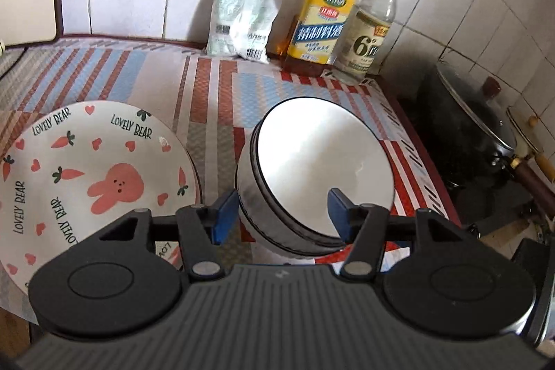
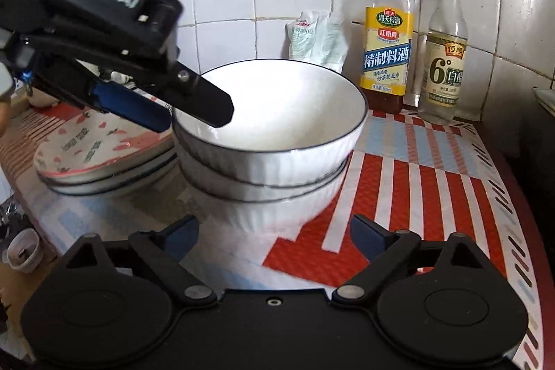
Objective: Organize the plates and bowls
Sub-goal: 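Grasp the rim of the three-bowl stack with the left gripper, then carry the bowl stack with the left gripper over the bunny plate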
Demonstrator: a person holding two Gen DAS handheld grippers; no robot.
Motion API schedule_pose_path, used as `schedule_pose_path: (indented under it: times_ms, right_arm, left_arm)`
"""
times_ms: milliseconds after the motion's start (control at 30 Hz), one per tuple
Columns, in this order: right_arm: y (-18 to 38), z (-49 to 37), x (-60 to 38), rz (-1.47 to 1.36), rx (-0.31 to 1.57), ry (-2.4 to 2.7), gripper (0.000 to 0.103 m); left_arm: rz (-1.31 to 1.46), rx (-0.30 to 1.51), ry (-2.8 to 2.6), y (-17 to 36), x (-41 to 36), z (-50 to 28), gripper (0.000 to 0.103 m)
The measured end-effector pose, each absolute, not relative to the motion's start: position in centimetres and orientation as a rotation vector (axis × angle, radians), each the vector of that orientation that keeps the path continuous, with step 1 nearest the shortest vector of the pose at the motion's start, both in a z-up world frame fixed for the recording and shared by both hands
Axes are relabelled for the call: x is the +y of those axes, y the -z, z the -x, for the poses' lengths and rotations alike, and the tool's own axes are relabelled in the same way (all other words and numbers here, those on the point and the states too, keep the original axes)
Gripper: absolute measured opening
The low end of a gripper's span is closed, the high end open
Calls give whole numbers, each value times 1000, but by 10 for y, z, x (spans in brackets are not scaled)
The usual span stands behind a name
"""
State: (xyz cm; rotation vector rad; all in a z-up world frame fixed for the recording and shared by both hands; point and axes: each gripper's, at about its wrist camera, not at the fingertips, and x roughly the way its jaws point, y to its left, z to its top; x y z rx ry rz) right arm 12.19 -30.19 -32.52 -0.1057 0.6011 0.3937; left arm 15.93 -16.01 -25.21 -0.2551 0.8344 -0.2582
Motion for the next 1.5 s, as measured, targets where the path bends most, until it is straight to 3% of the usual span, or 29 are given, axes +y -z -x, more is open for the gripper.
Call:
schedule_pose_path:
  times_ms: [167,300,467,667,1500]
  right_arm:
    - [328,-134,-295,83,591,-389,102]
    - [331,-140,-291,74,591,-397,103]
    - [333,-150,-290,37,608,-424,103]
    - [334,-154,-289,39,614,-439,103]
    - [330,-153,-289,13,601,-401,103]
  left_arm:
    - [273,884,258,262,-159,-174,53]
    - [234,908,234,267,-159,-180,42]
    - [198,931,220,270,-162,-186,37]
    - [249,1009,218,280,-161,-201,41]
    - [107,904,270,269,-172,-187,39]
